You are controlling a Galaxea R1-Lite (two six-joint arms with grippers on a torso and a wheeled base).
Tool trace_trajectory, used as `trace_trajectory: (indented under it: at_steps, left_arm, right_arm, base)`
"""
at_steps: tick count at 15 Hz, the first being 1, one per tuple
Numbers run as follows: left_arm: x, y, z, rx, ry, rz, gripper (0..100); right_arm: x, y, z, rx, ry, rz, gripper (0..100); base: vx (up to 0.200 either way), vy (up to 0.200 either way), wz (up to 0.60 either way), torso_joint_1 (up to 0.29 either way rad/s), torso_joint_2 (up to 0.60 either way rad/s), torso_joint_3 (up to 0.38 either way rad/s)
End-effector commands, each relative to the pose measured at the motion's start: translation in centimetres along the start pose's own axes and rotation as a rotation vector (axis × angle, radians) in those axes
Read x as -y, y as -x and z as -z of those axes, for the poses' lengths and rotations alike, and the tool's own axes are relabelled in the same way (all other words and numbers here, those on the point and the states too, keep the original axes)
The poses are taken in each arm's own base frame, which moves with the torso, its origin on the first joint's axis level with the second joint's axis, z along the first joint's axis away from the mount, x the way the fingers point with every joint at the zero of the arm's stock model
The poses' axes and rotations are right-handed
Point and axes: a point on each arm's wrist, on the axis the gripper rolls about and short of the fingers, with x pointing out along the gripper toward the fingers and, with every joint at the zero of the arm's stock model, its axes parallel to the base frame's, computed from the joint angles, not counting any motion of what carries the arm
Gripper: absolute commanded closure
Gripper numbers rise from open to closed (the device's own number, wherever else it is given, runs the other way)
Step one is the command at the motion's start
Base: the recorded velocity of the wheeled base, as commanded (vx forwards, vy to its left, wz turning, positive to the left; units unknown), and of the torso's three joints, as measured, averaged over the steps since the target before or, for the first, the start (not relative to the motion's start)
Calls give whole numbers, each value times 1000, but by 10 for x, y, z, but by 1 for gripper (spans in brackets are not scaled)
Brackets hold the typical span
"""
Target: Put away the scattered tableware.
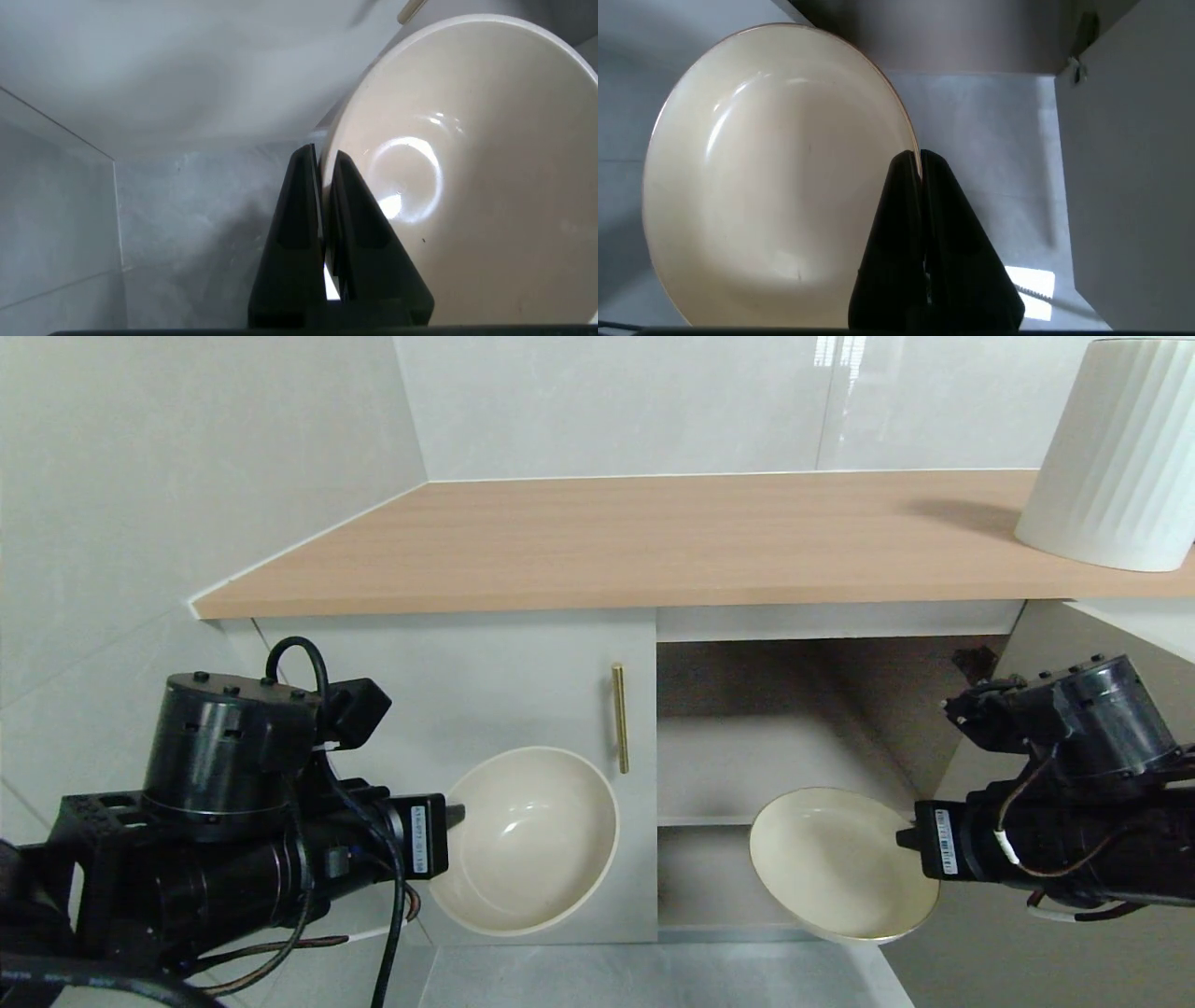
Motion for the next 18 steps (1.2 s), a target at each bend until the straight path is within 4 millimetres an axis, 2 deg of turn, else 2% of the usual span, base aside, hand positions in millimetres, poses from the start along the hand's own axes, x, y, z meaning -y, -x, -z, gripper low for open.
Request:
trace_trajectory:
  at_steps: [1, 4, 8, 10, 13, 18]
  left_arm:
    - [0, 0, -1, 3, 1, -1, 100]
    - [0, 0, -1, 3, 1, -1, 100]
    - [0, 0, 0, 1, 1, -1, 100]
    - [0, -1, 1, -6, 0, -4, 100]
    - [0, -1, 1, -4, 2, -3, 100]
    - [-1, -2, 2, -8, 2, -6, 100]
  right_arm:
    - [-5, -38, 3, -73, 12, 37, 100]
    - [-4, -96, -3, -55, -21, 66, 100]
    - [2, -162, -4, -84, -124, 145, 100]
    - [12, -195, -10, -42, -198, 199, 100]
    - [24, -226, -20, 8, -273, 279, 100]
    - [33, -255, -39, 78, -304, 322, 100]
  base:
    - [0, 0, 0, 0, 0, 0]
    - [0, 0, 0, 0, 0, 0]
    - [0, 0, 0, 0, 0, 0]
    - [0, 0, 0, 0, 0, 0]
    - [0, 0, 0, 0, 0, 0]
    - [0, 0, 0, 0, 0, 0]
